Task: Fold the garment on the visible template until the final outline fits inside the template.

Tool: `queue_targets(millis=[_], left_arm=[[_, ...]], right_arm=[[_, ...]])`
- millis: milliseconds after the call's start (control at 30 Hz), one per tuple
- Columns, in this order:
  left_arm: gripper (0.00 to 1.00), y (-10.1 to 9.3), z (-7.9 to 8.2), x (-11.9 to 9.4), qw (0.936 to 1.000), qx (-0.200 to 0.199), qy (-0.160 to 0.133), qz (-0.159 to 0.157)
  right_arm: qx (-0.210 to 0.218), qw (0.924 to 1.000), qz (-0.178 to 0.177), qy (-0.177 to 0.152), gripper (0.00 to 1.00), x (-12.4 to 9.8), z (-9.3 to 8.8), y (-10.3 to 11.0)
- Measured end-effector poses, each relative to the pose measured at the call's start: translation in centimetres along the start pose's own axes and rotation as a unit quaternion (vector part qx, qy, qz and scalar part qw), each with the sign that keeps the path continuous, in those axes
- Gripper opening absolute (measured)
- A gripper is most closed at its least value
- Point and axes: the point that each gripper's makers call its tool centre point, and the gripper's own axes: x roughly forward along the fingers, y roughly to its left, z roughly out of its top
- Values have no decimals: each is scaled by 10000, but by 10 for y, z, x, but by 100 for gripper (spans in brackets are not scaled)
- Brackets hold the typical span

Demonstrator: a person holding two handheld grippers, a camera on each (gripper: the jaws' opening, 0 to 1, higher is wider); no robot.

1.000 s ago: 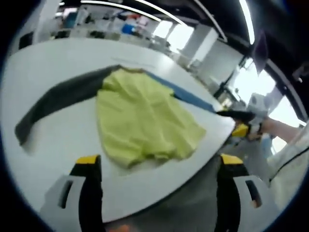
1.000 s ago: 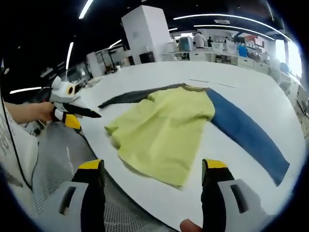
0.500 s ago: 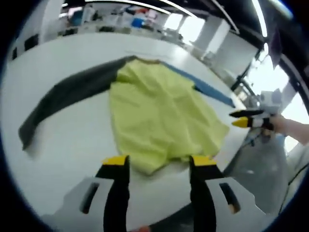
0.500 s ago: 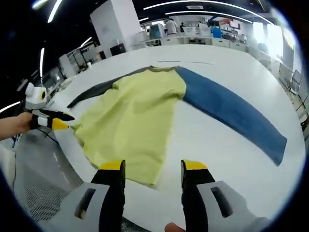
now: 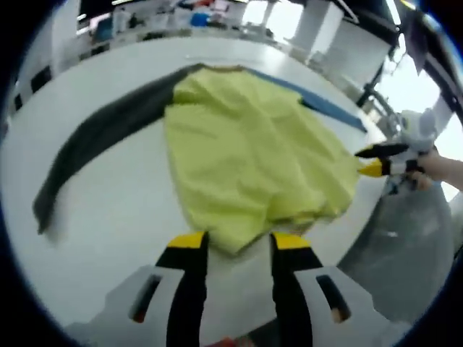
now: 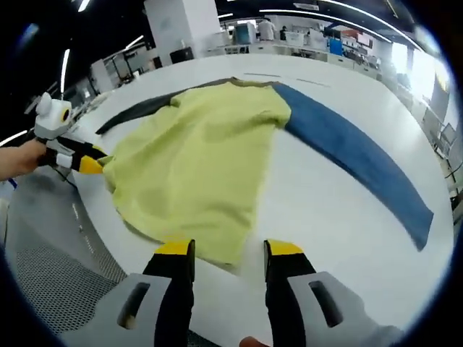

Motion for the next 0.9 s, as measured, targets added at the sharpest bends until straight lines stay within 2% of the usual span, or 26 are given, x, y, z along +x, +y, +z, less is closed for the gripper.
queue_targets(millis=[67,233,267,367,433,500,567,767,900], left_arm=[[25,1,1,1,9999,65,-5,81],[13,6,1,3,9989,374,45,272],[12,6,1,3,9990,366,33,259],[0,6,3,3,9991,359,-6,221],[0,8,4,2,9982,525,-37,294],[0,7,4,2,9982,549,-42,249],[0,4,7,-4,9991,400,-95,139],[0,15,13,-34,9993,212,-254,191],[0,22,16,-53,9991,74,-359,232]], right_arm=[[152,9998,-1,85,32,1,-3,0],[10,9998,25,185,6,6,-6,3],[-2,9999,-4,131,4,5,-4,2],[174,9998,-17,128,4,7,-4,0],[310,9995,7,83,3,5,-2,-1],[721,9974,48,-42,3,1,3,-3],[806,9967,-5,-104,3,-4,6,-9],[1082,9934,-88,-363,3,-28,19,-25],[1447,9876,-42,-610,3,-48,30,-29]])
